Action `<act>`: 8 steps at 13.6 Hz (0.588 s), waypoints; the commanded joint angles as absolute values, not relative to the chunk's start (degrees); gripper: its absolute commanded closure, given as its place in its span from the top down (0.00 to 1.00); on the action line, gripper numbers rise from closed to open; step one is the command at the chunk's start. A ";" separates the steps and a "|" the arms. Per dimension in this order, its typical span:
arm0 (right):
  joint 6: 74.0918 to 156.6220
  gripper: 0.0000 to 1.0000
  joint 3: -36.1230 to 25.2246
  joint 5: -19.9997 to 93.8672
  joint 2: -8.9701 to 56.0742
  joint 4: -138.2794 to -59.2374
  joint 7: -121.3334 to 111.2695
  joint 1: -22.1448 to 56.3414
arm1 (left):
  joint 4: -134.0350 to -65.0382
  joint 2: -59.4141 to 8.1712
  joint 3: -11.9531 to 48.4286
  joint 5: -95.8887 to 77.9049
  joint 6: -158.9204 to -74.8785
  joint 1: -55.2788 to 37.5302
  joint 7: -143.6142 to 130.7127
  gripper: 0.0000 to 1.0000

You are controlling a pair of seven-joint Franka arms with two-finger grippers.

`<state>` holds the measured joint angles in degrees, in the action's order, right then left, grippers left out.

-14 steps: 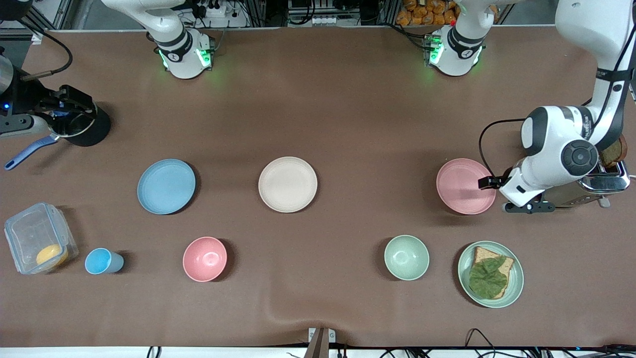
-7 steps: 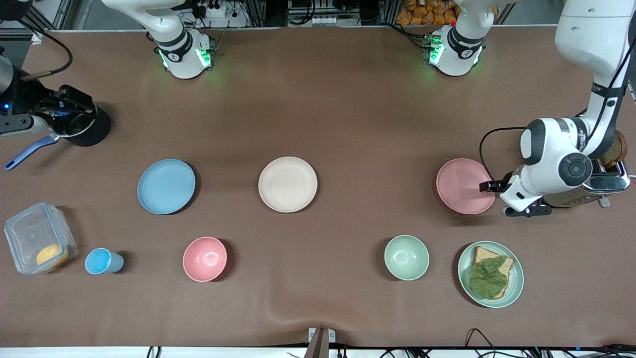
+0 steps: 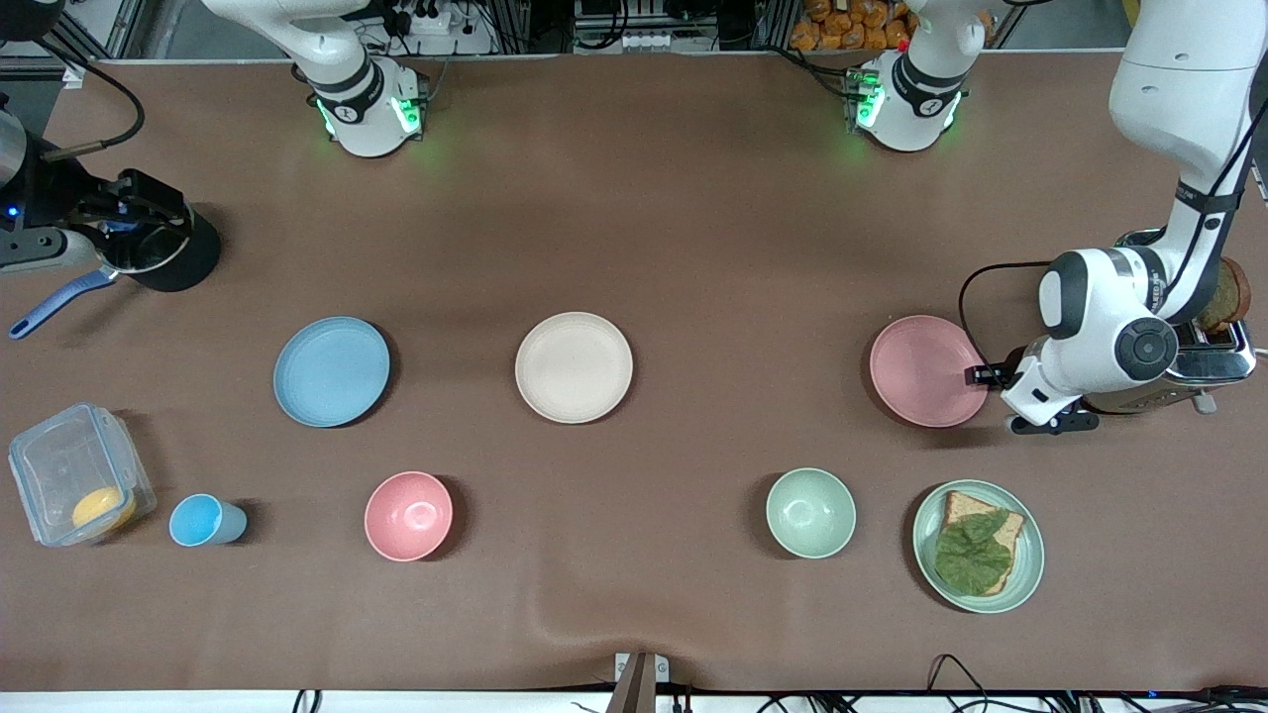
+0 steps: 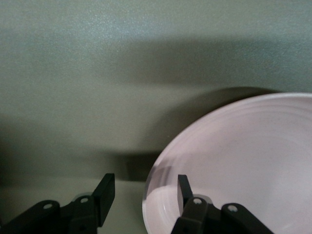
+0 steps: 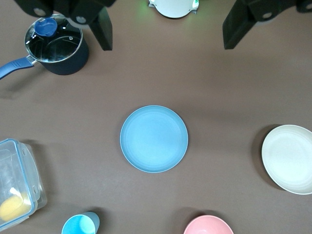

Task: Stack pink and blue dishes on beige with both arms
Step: 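Close the left gripper on the pink plate's rim and lift it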

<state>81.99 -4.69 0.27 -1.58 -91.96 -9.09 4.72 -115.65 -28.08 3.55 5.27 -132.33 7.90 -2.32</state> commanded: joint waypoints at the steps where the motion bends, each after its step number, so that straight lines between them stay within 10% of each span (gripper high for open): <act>1: 81.56 1.00 -5.27 0.53 -2.29 -92.11 -8.61 5.36 | -115.23 -28.74 3.96 6.24 -132.89 8.44 -1.58 0.41; 5: 81.56 1.00 -5.27 0.61 -2.29 -92.11 -8.61 5.36 | -115.22 -28.83 4.13 6.07 -132.89 8.26 -1.67 0.03; 8: 81.56 1.00 -5.27 0.53 -2.29 -92.11 -8.61 5.36 | -114.96 -28.39 4.39 5.72 -132.89 7.65 -1.93 0.00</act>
<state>81.98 -4.70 0.27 -1.58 -91.96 -9.09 4.72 -115.29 -28.04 4.06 5.27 -132.40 7.84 -2.11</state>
